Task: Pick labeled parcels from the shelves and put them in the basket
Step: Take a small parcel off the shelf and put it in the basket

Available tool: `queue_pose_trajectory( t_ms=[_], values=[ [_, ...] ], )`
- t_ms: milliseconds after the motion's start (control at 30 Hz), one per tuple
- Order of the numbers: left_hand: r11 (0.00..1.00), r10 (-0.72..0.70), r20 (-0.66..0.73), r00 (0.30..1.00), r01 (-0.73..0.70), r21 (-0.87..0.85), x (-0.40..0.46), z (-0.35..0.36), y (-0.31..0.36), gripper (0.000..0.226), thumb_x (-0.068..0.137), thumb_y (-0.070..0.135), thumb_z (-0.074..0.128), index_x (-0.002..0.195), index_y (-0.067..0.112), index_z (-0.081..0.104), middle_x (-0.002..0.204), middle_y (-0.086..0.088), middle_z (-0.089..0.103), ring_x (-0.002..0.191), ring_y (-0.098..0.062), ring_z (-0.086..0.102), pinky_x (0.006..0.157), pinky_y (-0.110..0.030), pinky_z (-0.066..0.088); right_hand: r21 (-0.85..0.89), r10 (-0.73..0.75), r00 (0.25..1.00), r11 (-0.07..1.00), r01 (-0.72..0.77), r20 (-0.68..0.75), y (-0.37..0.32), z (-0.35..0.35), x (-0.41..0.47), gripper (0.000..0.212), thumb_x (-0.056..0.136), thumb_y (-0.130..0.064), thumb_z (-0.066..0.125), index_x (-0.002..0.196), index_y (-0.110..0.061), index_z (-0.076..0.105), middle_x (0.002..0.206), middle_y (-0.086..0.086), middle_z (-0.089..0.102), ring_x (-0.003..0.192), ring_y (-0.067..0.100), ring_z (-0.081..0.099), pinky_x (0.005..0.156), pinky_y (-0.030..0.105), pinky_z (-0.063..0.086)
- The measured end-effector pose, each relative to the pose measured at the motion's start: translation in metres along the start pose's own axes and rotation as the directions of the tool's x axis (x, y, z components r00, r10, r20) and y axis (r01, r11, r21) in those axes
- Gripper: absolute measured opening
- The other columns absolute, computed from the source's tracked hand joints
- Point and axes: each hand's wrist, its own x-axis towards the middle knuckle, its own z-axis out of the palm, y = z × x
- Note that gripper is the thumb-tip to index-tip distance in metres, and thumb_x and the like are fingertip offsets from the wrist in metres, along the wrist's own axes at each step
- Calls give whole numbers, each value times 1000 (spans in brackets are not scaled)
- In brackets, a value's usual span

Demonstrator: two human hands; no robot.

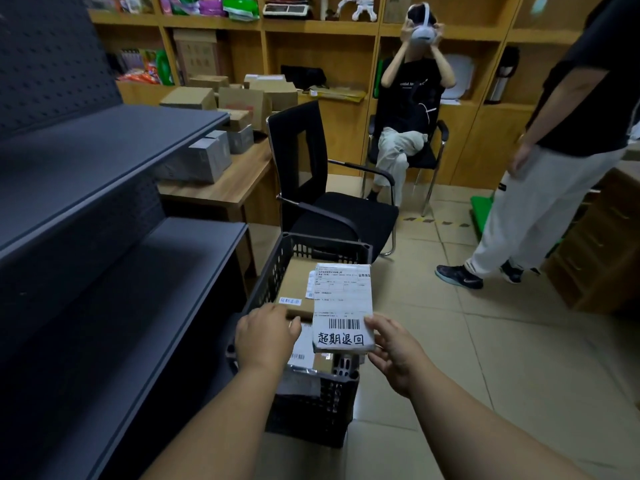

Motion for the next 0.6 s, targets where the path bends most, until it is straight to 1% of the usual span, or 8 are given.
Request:
queue_pose_trajectory(
  t_ms=[67,133,200,233,267,400,467,600],
  values=[
    [1000,-8,-5,1000,8,-3,17,7,7,28,89,40,48,99,21,65,100,3,64,95,-20,58,80,-32,39,3,2,1000,1000,-2,-3,-9,-2,19,27,84,-19,64,110,-15,59,82,3,74,62,12,69,61,25,50],
    [1000,-18,-13,1000,17,-18,32,13,12,26,88,37,48,97,20,66,99,3,64,93,-20,58,78,-32,39,7,6,1000,1000,-6,2,-15,-3,37,28,84,-19,65,110,-14,59,86,6,73,64,13,69,64,27,52],
    [1000,-27,-13,1000,27,-16,45,17,14,25,87,35,49,95,19,66,97,2,64,91,-20,57,77,-31,39,15,11,1000,1000,-12,7,-20,-2,52,28,84,-19,65,111,-13,59,88,7,73,68,15,69,74,30,55],
    [1000,-29,-11,1000,29,-4,51,19,15,25,87,36,49,95,19,66,97,2,64,91,-20,57,76,-31,39,19,14,1000,1000,-14,8,-22,-1,59,29,84,-18,65,111,-12,59,89,7,73,70,17,69,79,32,54],
    [1000,-29,-10,1000,29,8,57,21,14,25,87,37,48,94,20,66,96,3,64,90,-19,57,75,-31,38,21,15,1000,1000,-16,8,-24,-1,66,29,84,-18,65,112,-12,59,89,8,73,72,17,68,81,33,53],
    [999,-44,0,999,44,3,81,29,12,28,89,42,49,95,20,66,97,2,65,91,-20,58,73,-31,38,29,21,1000,999,-21,4,-33,6,90,29,84,-19,65,112,-12,59,92,8,73,76,18,68,76,30,53],
    [997,-73,11,997,73,-26,95,34,9,28,88,41,50,97,20,67,98,1,65,91,-20,58,72,-30,37,34,25,1000,999,-25,3,-38,10,102,27,85,-19,65,111,-12,59,92,8,73,75,18,68,67,29,52],
    [993,-91,43,995,94,-70,131,44,4,31,90,40,49,105,20,66,103,2,65,94,-19,59,79,-31,41,43,25,1000,999,-24,-18,-48,22,132,23,85,-19,65,106,-14,59,93,8,73,74,18,70,58,25,50]
  ],
)
